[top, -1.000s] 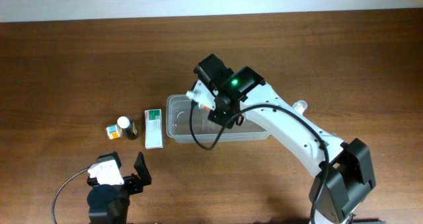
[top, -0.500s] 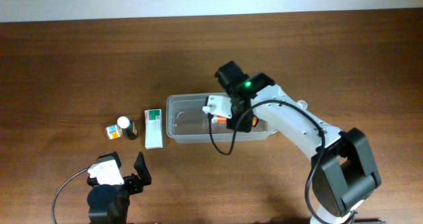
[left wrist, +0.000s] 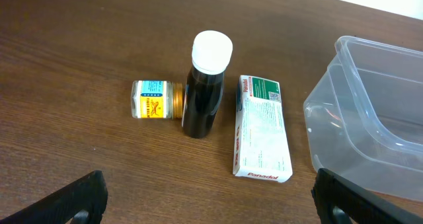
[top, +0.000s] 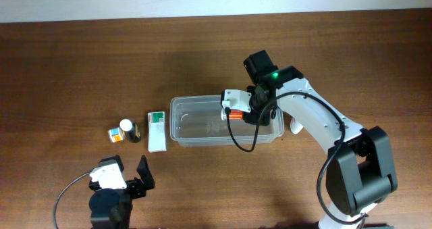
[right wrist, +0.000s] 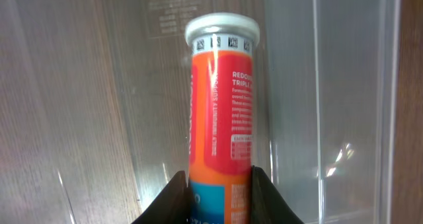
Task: Pack container
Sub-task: 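Lower the orange tube into the container and open right gripper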
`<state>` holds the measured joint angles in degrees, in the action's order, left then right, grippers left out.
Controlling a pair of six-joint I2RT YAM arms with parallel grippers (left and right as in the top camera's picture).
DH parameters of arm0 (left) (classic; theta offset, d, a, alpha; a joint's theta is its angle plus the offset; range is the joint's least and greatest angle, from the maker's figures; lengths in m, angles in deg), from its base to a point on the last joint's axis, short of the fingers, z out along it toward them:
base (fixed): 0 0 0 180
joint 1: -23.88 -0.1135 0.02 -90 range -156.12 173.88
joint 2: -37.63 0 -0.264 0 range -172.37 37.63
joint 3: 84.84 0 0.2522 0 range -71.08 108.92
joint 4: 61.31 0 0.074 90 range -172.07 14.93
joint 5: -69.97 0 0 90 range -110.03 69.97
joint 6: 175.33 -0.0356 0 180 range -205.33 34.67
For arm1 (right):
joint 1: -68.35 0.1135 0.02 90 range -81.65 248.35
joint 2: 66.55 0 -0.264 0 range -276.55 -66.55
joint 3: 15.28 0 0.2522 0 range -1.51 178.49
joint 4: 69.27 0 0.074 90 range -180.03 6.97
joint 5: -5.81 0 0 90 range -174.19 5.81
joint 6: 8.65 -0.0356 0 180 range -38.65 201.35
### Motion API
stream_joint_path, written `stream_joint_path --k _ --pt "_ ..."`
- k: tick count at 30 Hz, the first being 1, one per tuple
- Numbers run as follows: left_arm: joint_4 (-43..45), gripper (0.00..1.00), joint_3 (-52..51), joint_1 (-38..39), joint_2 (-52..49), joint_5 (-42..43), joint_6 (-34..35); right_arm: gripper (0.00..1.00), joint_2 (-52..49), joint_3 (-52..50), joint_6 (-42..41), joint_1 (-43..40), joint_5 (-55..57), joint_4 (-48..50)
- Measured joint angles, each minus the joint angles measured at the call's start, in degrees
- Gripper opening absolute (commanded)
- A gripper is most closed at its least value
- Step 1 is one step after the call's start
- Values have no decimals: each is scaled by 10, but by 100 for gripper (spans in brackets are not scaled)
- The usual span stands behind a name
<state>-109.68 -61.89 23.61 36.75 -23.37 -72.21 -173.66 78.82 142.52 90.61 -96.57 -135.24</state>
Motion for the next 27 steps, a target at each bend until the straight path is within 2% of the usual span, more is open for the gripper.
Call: stream_joint_path --k 9,12,19,25,27 --pt "0 100 0 0 0 0 0 22 -27 0 35 -6 -7 3" --pt "0 100 0 0 0 0 0 28 -42 -1 36 -14 -7 0" --pt "0 100 0 0 0 0 0 28 -45 -2 30 -21 -7 -19" --pt "0 100 0 0 0 0 0 20 -23 -2 -41 -21 -14 -23" --pt "0 100 0 0 0 0 0 9 -21 -2 -83 -21 -26 -23"
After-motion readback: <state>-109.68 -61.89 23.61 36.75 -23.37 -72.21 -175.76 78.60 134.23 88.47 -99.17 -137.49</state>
